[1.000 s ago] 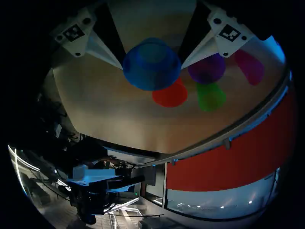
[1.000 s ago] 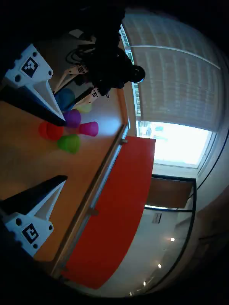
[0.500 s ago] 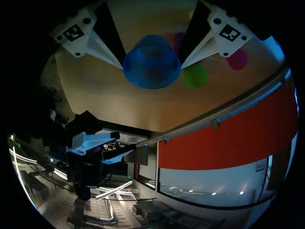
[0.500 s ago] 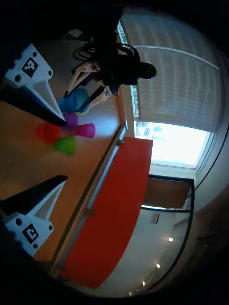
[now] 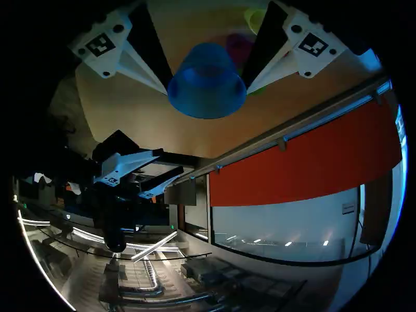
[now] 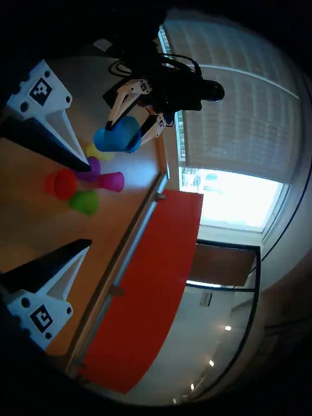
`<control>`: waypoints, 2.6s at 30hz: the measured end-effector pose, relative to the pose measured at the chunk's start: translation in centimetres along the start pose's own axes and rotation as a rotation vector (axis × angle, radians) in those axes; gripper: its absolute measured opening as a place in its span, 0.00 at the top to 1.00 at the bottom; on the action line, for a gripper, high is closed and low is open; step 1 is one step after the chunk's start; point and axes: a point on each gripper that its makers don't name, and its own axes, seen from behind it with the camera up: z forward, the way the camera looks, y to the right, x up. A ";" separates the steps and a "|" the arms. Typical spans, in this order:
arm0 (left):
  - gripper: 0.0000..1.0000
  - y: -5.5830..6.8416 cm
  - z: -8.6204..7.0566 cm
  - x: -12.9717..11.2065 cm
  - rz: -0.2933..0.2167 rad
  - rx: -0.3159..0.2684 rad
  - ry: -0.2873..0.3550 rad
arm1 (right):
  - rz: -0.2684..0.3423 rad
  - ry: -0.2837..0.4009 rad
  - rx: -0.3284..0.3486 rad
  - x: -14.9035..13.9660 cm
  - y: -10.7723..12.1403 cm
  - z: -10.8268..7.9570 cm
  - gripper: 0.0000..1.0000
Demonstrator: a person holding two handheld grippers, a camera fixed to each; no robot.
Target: Pour water
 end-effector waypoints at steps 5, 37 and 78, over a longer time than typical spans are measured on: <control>0.14 -0.2 -0.8 1.4 0.006 0.019 0.041 | 0.000 0.009 0.001 0.5 -0.3 -0.2 0.00; 0.14 -1.5 -3.5 7.8 0.004 0.083 0.259 | -0.002 0.026 -0.004 1.1 -0.5 -0.4 0.00; 0.14 -3.4 -5.5 7.1 -0.060 0.120 0.233 | 0.012 -0.005 0.039 0.2 -0.1 4.0 0.00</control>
